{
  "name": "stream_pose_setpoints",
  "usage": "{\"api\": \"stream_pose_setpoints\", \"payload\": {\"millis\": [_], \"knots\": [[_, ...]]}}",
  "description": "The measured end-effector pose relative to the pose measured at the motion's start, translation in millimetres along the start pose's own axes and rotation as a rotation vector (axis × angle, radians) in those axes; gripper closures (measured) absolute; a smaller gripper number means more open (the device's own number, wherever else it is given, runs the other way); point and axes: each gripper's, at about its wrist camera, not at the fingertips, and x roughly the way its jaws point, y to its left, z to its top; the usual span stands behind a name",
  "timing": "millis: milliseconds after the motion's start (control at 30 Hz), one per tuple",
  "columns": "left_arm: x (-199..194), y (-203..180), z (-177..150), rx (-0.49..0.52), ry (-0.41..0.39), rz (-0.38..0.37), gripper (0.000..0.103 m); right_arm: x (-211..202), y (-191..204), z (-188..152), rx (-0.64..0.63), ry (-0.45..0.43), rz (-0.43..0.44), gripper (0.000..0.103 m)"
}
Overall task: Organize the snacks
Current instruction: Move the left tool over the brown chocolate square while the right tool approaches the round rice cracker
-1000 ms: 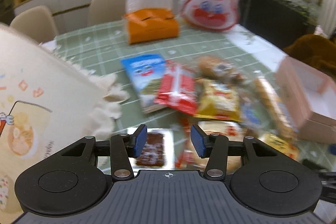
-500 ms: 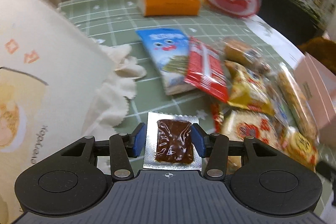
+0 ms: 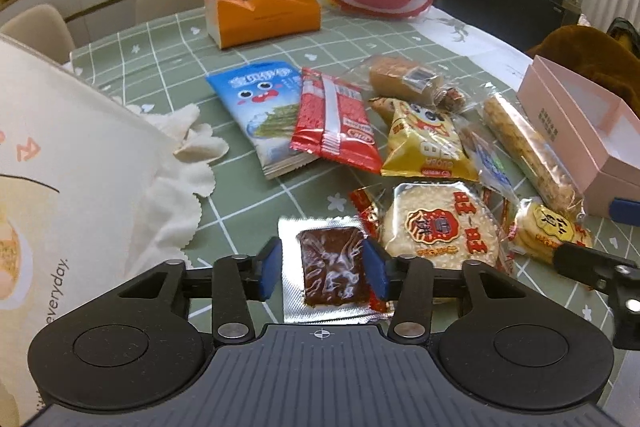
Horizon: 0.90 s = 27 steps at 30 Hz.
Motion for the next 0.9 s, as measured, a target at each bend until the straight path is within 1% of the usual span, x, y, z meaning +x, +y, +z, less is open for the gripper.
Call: {"api": "stream_pose_setpoints", "payload": {"millis": [67, 167, 233, 300, 400, 500, 533, 600, 667, 733, 833, 900], "knots": [[-1.4, -0.3, 1.1, 0.001, 0.001, 0.004, 0.058, 4.0, 0.7, 4.9, -0.001, 0.017, 0.023, 0.013], [2.1, -3.1, 0.9, 0.028, 0.031, 0.006, 0.057, 11.1, 1.2, 14.4, 0.037, 0.026, 0.088, 0.013], [0.1, -3.5, 0.8, 0.050, 0.033, 0.032, 0.058, 21.0, 4.0, 23.0, 0.075, 0.043, 0.158, 0.013], [-3.9, 1.8, 0.4, 0.039, 0.028, 0.053, 0.059, 33.0, 7.7, 30.0, 0.106, 0.069, 0.195, 0.013], [-7.0, 16.1, -2.7, -0.012, 0.036, 0.038, 0.059, 54.6, 18.7, 38.1, 0.106, 0.108, 0.210, 0.013], [-10.5, 27.6, -6.8, -0.051, 0.037, 0.039, 0.059, 71.8, 33.2, 44.1, 0.045, 0.132, 0.200, 0.013], [-12.1, 30.6, -7.6, -0.064, 0.035, 0.036, 0.059, 76.3, 35.8, 45.5, 0.027, 0.148, 0.203, 0.016], [-15.7, 35.2, -7.6, -0.090, 0.023, 0.026, 0.059, 83.8, 38.9, 46.0, -0.004, 0.185, 0.213, 0.016], [-18.5, 37.8, -5.1, -0.117, 0.010, 0.010, 0.059, 80.9, 36.3, 44.9, -0.018, 0.187, 0.221, 0.022], [-19.6, 35.9, -0.7, -0.125, 0.002, -0.006, 0.060, 74.8, 31.4, 43.1, -0.032, 0.190, 0.237, 0.030], [-15.0, 24.3, 6.3, -0.092, 0.014, -0.023, 0.060, 63.1, 22.7, 35.3, -0.038, 0.203, 0.264, 0.036], [-8.8, 13.5, 8.8, -0.051, 0.036, -0.018, 0.060, 54.2, 16.7, 27.4, -0.044, 0.207, 0.271, 0.042]]}}
